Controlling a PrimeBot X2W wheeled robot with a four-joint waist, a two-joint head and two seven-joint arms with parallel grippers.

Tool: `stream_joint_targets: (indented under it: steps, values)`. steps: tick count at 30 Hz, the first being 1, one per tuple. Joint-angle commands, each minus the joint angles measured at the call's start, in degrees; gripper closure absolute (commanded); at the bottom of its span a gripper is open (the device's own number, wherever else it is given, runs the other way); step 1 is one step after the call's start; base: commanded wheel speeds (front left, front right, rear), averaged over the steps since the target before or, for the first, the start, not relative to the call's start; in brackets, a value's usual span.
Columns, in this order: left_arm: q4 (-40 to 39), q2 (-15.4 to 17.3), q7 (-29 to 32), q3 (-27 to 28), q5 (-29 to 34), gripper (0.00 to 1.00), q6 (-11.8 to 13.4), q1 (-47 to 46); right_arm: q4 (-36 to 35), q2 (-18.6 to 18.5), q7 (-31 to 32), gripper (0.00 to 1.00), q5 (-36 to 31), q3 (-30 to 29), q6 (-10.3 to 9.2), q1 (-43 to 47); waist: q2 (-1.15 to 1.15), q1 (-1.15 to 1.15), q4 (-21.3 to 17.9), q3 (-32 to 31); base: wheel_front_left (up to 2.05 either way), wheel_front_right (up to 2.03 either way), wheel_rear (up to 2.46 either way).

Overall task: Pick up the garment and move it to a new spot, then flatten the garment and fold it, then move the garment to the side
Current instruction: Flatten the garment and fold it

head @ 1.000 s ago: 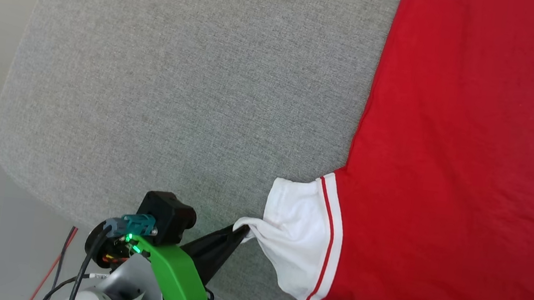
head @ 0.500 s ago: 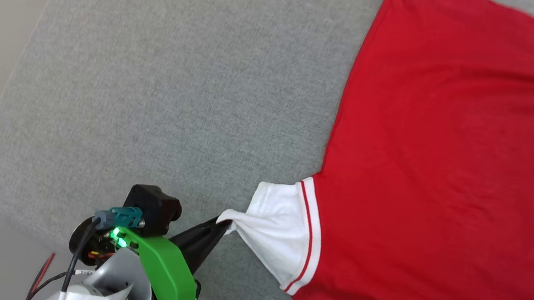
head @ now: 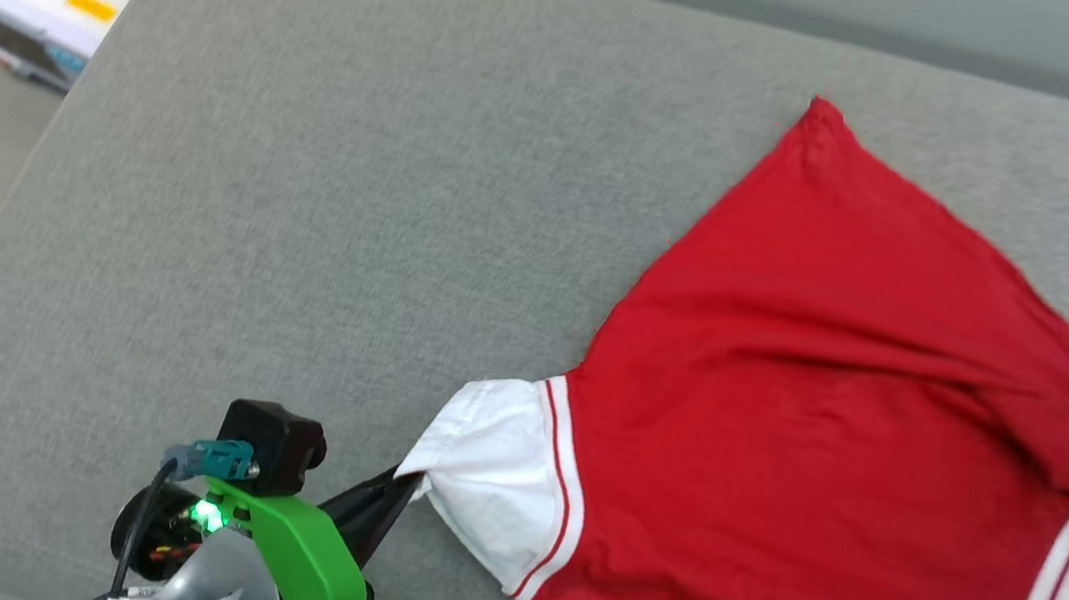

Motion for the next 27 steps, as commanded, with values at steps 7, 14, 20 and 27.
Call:
stream_joint_targets:
  steps: [7,14,20,27]
  values:
    - [1.1,-1.1,-1.8,0.7,-1.1,1.00,1.3,2.0,-9.2,2.4,1.9,1.00,1.1,-6.2,-0.03,11.3,0.00,0.00,-6.3,-8.1,0.00,0.00,0.00]
    - [3.2,-3.2,-4.4,1.0,-1.2,1.00,2.1,2.4,-20.3,7.5,5.1,1.00,-0.8,-13.2,-0.03,24.5,0.00,0.00,-7.1,-9.5,0.00,0.00,0.00]
    - [5.3,-5.2,-6.0,0.7,-1.3,1.00,2.0,1.7,-22.1,11.5,4.7,1.00,-1.7,-15.1,-0.03,28.9,0.00,0.00,-7.2,-9.2,0.00,0.00,0.00]
    - [6.3,-5.7,-6.7,0.3,-1.2,1.00,1.1,0.8,-21.9,12.7,3.7,0.62,-1.9,-14.8,-0.03,29.4,0.00,0.00,-6.8,-8.7,0.00,0.00,0.00]
